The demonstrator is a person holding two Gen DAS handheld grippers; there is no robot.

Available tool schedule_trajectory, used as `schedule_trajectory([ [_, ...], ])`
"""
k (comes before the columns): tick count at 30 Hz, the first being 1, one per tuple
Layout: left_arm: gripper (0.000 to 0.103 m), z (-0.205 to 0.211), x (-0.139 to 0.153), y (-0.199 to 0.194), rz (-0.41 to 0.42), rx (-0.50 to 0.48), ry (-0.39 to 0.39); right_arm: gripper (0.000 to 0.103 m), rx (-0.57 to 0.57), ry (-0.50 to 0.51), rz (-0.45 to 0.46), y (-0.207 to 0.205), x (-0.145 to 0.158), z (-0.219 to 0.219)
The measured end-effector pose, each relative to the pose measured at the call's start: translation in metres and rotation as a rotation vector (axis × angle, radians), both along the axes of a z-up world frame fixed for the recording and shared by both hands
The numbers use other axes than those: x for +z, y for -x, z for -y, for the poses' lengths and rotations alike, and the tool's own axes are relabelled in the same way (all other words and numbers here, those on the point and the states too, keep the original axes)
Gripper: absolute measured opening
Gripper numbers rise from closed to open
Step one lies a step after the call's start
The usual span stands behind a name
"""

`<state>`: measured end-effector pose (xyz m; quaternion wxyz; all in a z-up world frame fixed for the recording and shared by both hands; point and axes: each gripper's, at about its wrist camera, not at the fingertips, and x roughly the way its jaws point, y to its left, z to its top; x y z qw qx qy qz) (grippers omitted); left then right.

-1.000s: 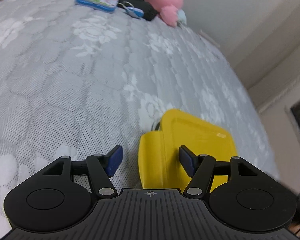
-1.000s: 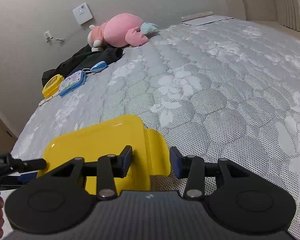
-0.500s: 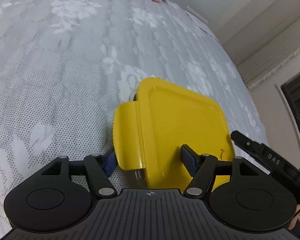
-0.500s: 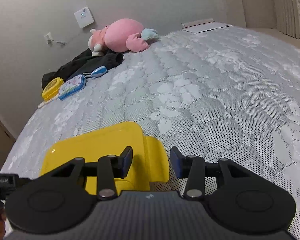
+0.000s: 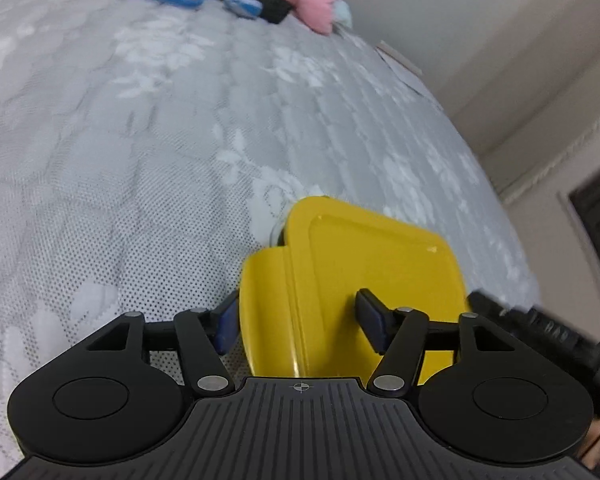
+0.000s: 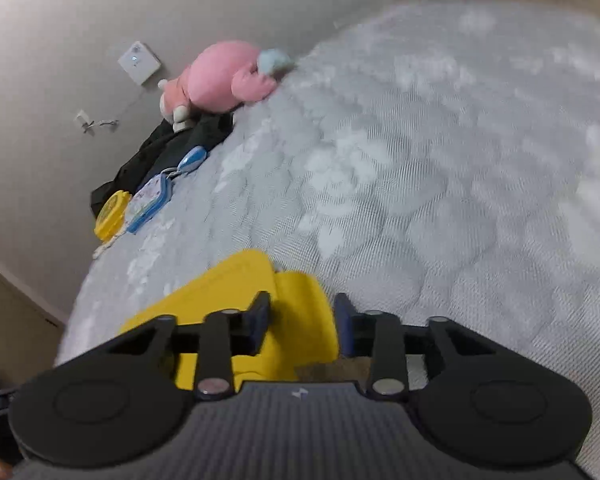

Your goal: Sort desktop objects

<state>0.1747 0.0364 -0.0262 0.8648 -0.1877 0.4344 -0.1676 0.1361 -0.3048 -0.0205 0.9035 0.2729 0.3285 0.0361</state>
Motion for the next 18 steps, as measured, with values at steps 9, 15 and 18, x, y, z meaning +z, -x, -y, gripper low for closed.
schedule_trajectory([
  [9, 0.068, 0.001, 0.004, 0.002, -0.002, -0.001, -0.038, 0.029, 0.005, 0.080, 0.020, 0.001, 0.003, -0.008],
  [15, 0.068, 0.000, 0.011, 0.005, 0.033, 0.021, -0.087, 0.049, 0.010, -0.025, -0.022, -0.002, -0.008, -0.002],
  [18, 0.068, 0.002, 0.012, 0.005, 0.034, 0.015, -0.084, 0.054, 0.014, -0.080, -0.043, -0.003, -0.014, 0.001],
])
